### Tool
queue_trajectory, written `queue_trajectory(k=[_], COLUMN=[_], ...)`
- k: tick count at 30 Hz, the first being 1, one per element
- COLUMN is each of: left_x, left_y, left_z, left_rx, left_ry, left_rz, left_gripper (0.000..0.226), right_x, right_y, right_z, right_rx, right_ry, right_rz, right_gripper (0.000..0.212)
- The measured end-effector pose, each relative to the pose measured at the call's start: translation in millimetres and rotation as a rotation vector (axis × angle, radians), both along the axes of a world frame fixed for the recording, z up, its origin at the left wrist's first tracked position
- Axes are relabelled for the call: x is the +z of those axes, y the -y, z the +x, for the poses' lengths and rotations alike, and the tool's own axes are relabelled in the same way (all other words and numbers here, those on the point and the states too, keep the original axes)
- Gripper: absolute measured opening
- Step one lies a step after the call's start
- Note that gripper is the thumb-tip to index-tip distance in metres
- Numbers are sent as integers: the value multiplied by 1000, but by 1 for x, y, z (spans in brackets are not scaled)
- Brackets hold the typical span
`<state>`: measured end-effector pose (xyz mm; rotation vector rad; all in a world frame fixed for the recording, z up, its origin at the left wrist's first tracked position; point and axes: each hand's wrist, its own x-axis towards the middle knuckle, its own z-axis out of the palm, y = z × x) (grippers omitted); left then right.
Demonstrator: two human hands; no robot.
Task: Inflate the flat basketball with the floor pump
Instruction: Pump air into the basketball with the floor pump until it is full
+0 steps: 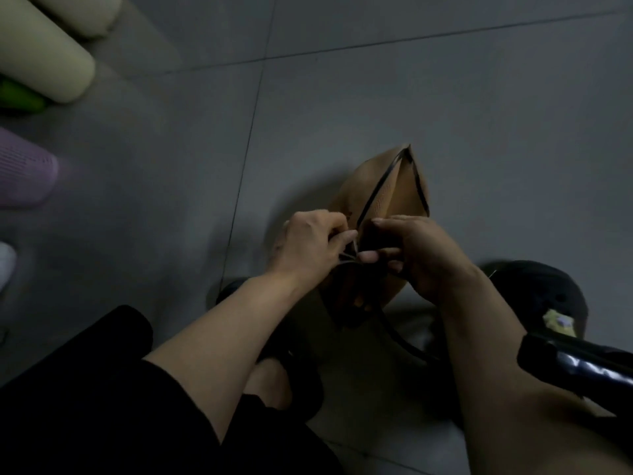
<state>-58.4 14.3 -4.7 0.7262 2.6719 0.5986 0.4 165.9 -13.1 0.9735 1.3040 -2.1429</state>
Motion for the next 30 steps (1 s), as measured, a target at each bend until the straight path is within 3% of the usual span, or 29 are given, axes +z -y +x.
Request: queue_trajectory(k=[2, 5, 7, 9, 11, 14, 19, 22, 25, 30], left_x=[4, 8, 6, 3, 0, -1, 0, -4, -7, -7], left_y=[2, 1, -1, 0, 4, 13, 16, 19, 19, 18], left_z=[-8, -10, -11, -15, -22, -28, -26, -24, -26, -28], left_rx=[-11, 52, 116, 156, 209, 266, 334, 442, 487, 478], left_ry=[167, 364, 403, 357, 337, 347, 551, 694, 686, 723], left_rz=[-33, 19, 88, 78, 57, 37, 112, 209, 245, 279], left_gripper=[28, 28, 25, 25, 26, 28, 33, 36, 38, 35], right_x=[7, 11, 6, 2, -2, -11, -22, -27, -29, -31], right_y=[-8, -22, -26, -29, -31, -25, 4, 9, 11, 16], right_z=[-6, -18, -21, -18, -12, -2, 8, 4, 1, 4], right_rx=[137, 424, 380, 193, 63, 51, -60, -139, -219, -198], right_ry=[-8, -87, -141, -126, -74, 10, 82, 74, 46, -17], right_rz=[59, 398, 643, 748, 562, 183, -182, -316, -439, -424], right_gripper=[20, 27, 35, 32, 26, 22, 35, 52, 50, 59])
